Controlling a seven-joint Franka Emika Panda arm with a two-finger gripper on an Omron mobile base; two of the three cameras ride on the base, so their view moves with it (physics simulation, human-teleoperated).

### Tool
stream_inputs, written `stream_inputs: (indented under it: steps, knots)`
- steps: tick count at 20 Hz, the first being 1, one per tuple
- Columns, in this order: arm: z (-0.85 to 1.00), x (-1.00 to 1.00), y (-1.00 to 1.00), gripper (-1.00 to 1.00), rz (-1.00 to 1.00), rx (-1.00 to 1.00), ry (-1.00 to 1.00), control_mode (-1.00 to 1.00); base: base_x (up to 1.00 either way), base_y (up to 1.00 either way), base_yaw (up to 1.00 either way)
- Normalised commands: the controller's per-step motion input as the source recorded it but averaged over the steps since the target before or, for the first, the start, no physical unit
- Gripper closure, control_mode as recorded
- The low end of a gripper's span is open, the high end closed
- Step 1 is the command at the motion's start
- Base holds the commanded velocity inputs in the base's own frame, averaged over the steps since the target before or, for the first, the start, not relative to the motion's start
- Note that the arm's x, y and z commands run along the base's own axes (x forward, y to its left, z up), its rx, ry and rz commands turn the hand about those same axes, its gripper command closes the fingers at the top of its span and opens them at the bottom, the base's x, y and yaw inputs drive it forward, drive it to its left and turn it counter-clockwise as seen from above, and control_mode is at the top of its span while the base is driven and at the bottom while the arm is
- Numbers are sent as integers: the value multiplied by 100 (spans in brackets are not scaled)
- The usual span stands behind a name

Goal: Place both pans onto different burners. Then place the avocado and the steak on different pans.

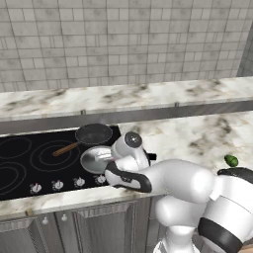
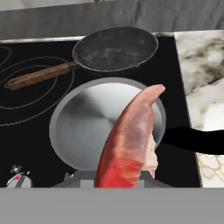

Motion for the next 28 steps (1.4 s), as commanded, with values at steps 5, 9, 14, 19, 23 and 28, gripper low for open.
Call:
stream_inputs:
  steps: [5, 9, 14, 19, 23, 28]
  knots:
    - [-28, 8, 0, 100, -2, 0, 0, -100, 0, 0, 0]
    - [-2, 14, 0, 100, -5, 0, 0, -100, 0, 0, 0]
    - [1, 24, 1, 100, -7, 1, 0, -100, 0, 0, 0]
    - [9, 22, 14, 100, -7, 5, 0, -100, 0, 0, 0]
    - [1, 23, 19, 100, -6, 5, 0, -100, 0, 0, 0]
    - [-16, 19, 11, 100, -4, 1, 0, -100, 0, 0, 0]
